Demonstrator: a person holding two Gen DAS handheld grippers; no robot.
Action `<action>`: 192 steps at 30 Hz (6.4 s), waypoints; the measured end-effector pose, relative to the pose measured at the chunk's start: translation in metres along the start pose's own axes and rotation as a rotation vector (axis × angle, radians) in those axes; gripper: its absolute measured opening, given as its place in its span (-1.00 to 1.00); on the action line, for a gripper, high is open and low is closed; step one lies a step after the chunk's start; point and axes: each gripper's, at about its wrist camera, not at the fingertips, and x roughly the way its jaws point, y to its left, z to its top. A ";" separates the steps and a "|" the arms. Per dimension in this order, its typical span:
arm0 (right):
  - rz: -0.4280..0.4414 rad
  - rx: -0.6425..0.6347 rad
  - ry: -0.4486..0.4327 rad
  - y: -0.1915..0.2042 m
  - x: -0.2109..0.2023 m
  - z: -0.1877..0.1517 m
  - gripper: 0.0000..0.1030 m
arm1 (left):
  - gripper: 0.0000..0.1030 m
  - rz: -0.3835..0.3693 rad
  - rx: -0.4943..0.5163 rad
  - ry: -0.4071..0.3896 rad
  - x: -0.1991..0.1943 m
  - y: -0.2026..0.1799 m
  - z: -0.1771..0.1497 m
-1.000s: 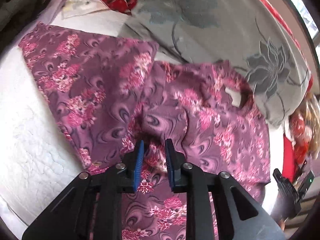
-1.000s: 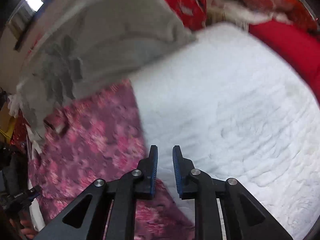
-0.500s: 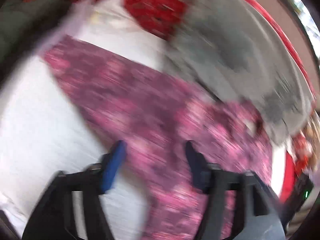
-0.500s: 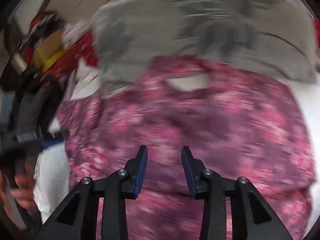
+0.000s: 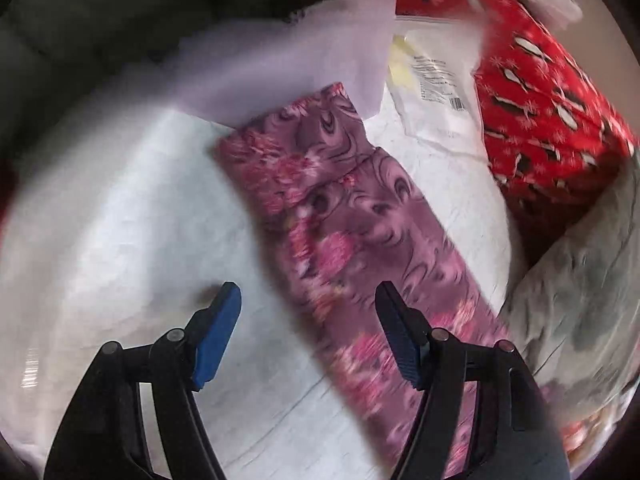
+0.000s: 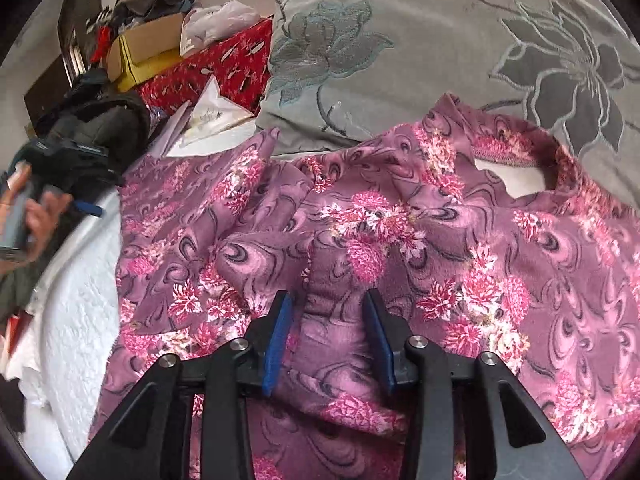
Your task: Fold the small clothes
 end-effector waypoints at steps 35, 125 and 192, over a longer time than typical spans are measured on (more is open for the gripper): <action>-0.344 0.100 0.034 -0.120 -0.078 -0.024 -0.02 | -0.93 -0.219 0.331 -0.207 -0.145 -0.151 -0.137; -0.003 0.726 -0.082 -0.284 -0.144 -0.042 -0.88 | -0.39 -0.238 0.276 0.243 -0.037 -0.118 -0.280; 0.515 0.583 0.085 -0.228 -0.344 -0.241 -0.85 | -0.87 -0.330 0.410 0.384 -0.189 0.010 -0.385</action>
